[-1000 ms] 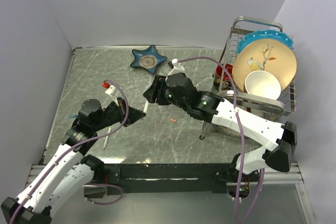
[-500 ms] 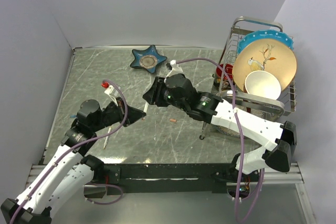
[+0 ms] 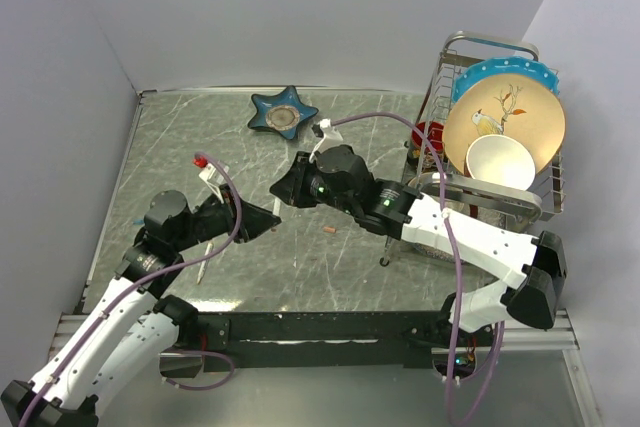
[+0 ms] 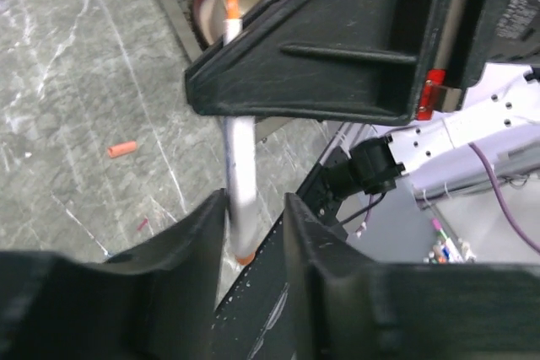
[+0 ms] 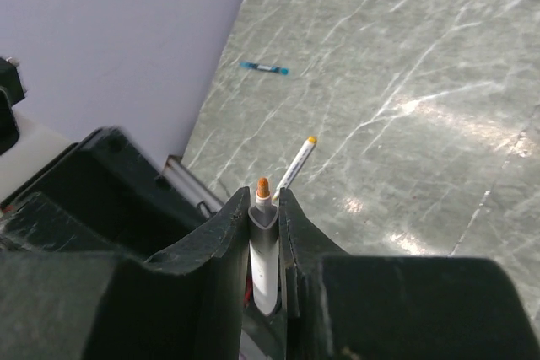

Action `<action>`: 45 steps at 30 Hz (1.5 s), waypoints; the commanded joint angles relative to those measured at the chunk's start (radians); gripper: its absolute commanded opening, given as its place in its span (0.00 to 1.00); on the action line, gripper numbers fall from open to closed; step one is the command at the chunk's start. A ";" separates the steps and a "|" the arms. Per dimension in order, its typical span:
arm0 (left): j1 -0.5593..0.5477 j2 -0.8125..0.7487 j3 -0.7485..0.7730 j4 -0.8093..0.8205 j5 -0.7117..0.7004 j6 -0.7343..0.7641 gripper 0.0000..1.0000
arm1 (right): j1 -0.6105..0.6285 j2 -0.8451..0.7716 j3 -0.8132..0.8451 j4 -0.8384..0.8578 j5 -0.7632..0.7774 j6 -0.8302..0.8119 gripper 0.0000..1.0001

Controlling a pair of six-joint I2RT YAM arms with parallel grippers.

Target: Insert the pens into the pen caps

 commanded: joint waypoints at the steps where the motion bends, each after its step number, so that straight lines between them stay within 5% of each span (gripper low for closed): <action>1: -0.002 -0.007 -0.001 0.092 0.079 -0.011 0.43 | 0.013 -0.047 -0.026 0.121 -0.052 -0.026 0.00; 13: -0.002 0.013 -0.003 0.067 0.091 0.009 0.39 | 0.016 -0.055 -0.010 0.131 -0.073 -0.041 0.00; 18: -0.002 0.008 0.008 0.058 0.082 0.015 0.05 | 0.016 -0.058 -0.010 0.124 -0.076 -0.053 0.00; 24: 0.000 0.002 0.040 -0.017 0.041 0.050 0.01 | 0.016 -0.091 -0.001 0.064 -0.038 -0.099 0.44; 27: -0.002 -0.016 0.063 -0.094 -0.019 0.081 0.01 | 0.015 -0.108 0.026 -0.031 0.037 -0.124 0.50; 36: -0.002 -0.088 0.099 -0.238 -0.220 0.141 0.01 | 0.009 -0.085 0.083 -0.296 0.325 -0.196 0.47; 45: -0.002 -0.197 0.089 -0.267 -0.376 0.121 0.01 | -0.010 0.134 0.149 -0.478 0.393 -0.202 0.43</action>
